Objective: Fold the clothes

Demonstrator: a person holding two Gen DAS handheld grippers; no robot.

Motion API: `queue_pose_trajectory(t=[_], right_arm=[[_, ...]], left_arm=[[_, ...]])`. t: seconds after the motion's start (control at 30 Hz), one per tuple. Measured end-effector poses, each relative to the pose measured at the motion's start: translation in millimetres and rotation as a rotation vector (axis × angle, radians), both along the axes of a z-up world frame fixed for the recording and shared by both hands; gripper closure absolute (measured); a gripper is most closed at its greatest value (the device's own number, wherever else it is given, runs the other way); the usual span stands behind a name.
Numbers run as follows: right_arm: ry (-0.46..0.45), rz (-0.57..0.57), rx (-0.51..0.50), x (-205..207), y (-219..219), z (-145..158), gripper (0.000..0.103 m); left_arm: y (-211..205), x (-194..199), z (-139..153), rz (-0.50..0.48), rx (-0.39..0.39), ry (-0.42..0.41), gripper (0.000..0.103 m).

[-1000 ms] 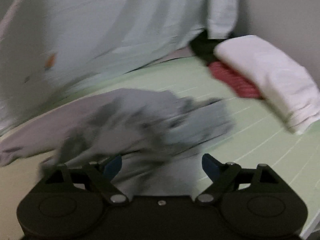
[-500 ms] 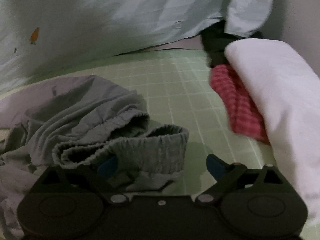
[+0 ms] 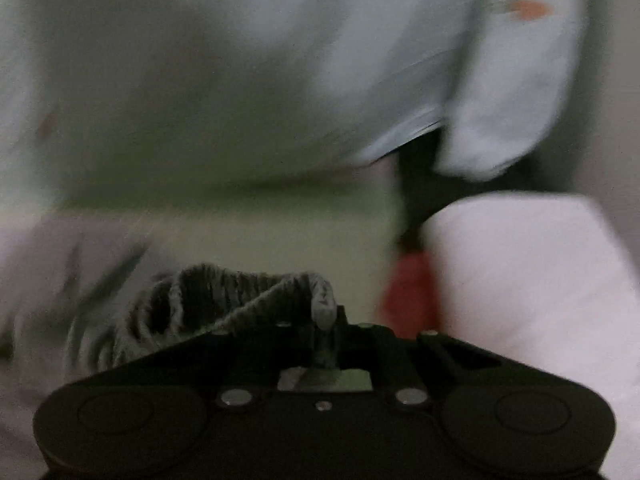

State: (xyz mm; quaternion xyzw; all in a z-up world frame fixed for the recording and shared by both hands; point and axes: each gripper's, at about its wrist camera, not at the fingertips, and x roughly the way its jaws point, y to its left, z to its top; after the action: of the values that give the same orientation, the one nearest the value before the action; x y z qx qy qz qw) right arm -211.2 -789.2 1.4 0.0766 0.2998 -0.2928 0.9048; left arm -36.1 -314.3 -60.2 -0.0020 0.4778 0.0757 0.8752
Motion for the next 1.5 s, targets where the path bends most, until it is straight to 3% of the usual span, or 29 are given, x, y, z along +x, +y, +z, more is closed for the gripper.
queue_pose_trajectory(t=[0.1, 0.17, 0.2, 0.23, 0.27, 0.33, 0.4, 0.5, 0.6, 0.7, 0.77, 0.8, 0.83, 0.87, 0.9, 0.93, 1.03, 1.33, 1.47, 1.5], right_arm=[[-0.009, -0.092, -0.070, 3, -22, 12, 0.094], [0.016, -0.127, -0.068, 6, -28, 9, 0.088], [0.031, -0.142, -0.053, 4, -28, 4, 0.072], [0.048, -0.157, -0.036, 2, -27, -2, 0.064], [0.056, -0.163, -0.021, -2, -23, -7, 0.048], [0.062, -0.170, 0.006, -11, -11, -18, 0.041], [0.077, -0.170, 0.048, -19, 1, -26, 0.031], [0.095, -0.171, 0.091, -30, 18, -37, 0.024], [0.114, -0.165, 0.119, -38, 32, -45, 0.023], [0.127, -0.142, 0.140, -41, 45, -51, 0.023], [0.139, -0.122, 0.153, -42, 53, -55, 0.023], [0.142, -0.117, 0.151, -41, 56, -56, 0.023], [0.146, -0.113, 0.149, -40, 58, -56, 0.023], [0.143, -0.109, 0.144, -42, 63, -54, 0.023], [0.135, -0.104, 0.142, -44, 68, -52, 0.023], [0.127, -0.098, 0.139, -46, 73, -50, 0.023], [0.123, -0.086, 0.115, -50, 94, -45, 0.023], [0.123, -0.149, 0.139, -67, 174, -39, 0.023], [0.121, -0.180, 0.150, -72, 208, -37, 0.023], [0.121, -0.188, 0.153, -73, 216, -37, 0.023]], left_arm=[[2, 26, 13, 0.068, 0.112, -0.093, 0.099], [3, 36, 16, 0.075, 0.065, -0.079, 0.086], [1, 37, 15, 0.081, 0.018, -0.064, 0.074], [-5, 35, 13, 0.077, -0.029, -0.046, 0.066], [-13, 29, 10, 0.047, -0.068, -0.025, 0.063], [-33, 15, -1, -0.025, -0.090, 0.015, 0.039], [-54, 0, -15, -0.086, -0.094, 0.059, 0.029], [-79, -21, -34, -0.124, -0.132, 0.120, 0.029], [-92, -38, -42, -0.132, -0.229, 0.155, 0.029], [-109, -47, -52, -0.222, -0.229, 0.199, 0.029], [-120, -51, -59, -0.270, -0.163, 0.194, 0.033], [-119, -51, -59, -0.268, -0.148, 0.181, 0.041], [-118, -51, -60, -0.266, -0.134, 0.168, 0.056], [-115, -50, -58, -0.259, -0.134, 0.160, 0.064], [-109, -48, -56, -0.250, -0.151, 0.154, 0.085], [-101, -46, -55, -0.242, -0.174, 0.156, 0.093], [-75, -40, -47, -0.219, -0.214, 0.147, 0.094], [39, 8, 0, -0.177, -0.169, 0.014, 0.092], [73, 28, 14, -0.163, -0.127, -0.037, 0.074], [78, 30, 17, -0.154, -0.116, -0.045, 0.063]])
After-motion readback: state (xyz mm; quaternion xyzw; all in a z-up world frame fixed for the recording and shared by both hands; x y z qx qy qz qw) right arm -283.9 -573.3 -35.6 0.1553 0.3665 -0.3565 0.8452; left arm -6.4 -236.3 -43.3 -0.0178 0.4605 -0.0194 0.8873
